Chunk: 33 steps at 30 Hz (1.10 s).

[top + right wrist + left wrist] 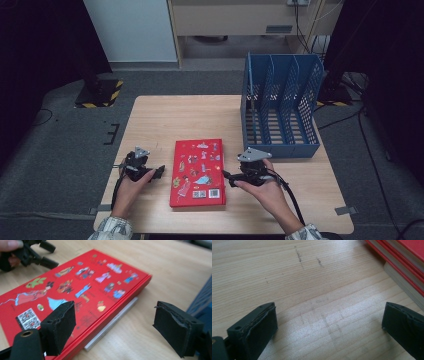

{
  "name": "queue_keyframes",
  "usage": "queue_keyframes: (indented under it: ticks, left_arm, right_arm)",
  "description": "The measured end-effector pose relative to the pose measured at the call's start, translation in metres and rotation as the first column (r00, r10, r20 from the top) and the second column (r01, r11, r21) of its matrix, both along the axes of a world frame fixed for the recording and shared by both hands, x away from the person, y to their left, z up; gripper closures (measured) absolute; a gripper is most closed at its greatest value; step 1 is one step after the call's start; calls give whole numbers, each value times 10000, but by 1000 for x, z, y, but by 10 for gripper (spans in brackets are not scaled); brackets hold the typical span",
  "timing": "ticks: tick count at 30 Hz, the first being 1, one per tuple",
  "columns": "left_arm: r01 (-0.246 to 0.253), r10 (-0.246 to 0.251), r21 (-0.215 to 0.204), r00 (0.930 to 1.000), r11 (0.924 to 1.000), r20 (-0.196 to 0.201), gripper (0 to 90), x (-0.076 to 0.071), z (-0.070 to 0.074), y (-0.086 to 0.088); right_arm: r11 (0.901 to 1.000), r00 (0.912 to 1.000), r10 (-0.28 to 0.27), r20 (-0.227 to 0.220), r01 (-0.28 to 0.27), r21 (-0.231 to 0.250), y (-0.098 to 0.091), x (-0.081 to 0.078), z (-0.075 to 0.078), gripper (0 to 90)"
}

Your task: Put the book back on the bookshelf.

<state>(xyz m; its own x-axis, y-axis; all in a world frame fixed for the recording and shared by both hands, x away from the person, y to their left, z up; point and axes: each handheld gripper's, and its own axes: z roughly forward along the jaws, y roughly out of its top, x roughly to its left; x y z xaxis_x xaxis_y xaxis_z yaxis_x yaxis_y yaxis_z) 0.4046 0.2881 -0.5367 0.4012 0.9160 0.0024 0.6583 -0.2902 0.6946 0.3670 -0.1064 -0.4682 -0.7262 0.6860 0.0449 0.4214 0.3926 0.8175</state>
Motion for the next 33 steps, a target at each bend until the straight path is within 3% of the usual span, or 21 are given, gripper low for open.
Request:
queue_keyframes:
  ticks: [3,10,11,12,16,17,18,21,22,27,28,29,30,33]
  left_arm:
    - [163,-163,-37,9999,9999,24,0,-2,0,1]
    - [117,-117,-52,9999,9999,-70,6,-2,1,1]
    - [40,-42,-337,10000,9994,-58,41,-3,4,1]
    - [40,-42,-337,10000,9994,-58,45,-3,4,1]
    - [108,-86,-555,9991,9984,404,47,-9,16,1]
    - [152,-95,-857,9977,9962,675,48,-13,23,-1]
    - [152,-95,-857,9977,9962,675,49,-13,23,-1]
    - [461,-361,-1073,9950,9932,936,56,-18,31,-7]
    - [771,-643,-1391,9935,9873,943,59,-22,35,-14]
    - [1265,-1160,-1308,9896,9833,850,72,-32,38,-31]
    - [1547,-1452,-1460,9866,9771,738,74,-35,37,-40]
    - [1547,-1452,-1460,9866,9771,738,80,-35,37,-40]
    - [1777,-1699,-1504,9834,9725,633,81,-37,36,-48]
    - [1981,-1922,-1414,9798,9699,548,81,-38,35,-56]
  right_arm:
    - [9999,9998,14,-189,-11,162,-1,1,-5,188]
    - [9994,9987,315,-400,-319,-106,3,-2,-16,201]
    - [9992,9983,394,-437,-399,-103,5,-2,-18,203]
    - [9990,9977,436,-522,-440,-70,6,-2,-19,214]
    - [9984,9968,562,-570,-567,-82,8,-2,-21,239]
    - [9984,9967,566,-585,-570,-53,10,-2,-21,249]
    - [9984,9967,566,-585,-570,-53,10,-2,-21,249]
    - [9974,9941,717,-816,-711,111,13,0,-26,251]
    - [9971,9931,762,-892,-753,132,15,1,-27,246]
    - [9953,9907,967,-957,-973,-12,23,2,-31,210]
    - [9948,9900,1015,-984,-1023,-28,25,2,-32,204]
    - [9948,9900,1015,-984,-1023,-28,25,2,-32,204]
    - [9940,9887,1077,-1046,-1092,-82,28,3,-34,186]
    - [9926,9869,1161,-1122,-1193,-215,32,3,-38,157]
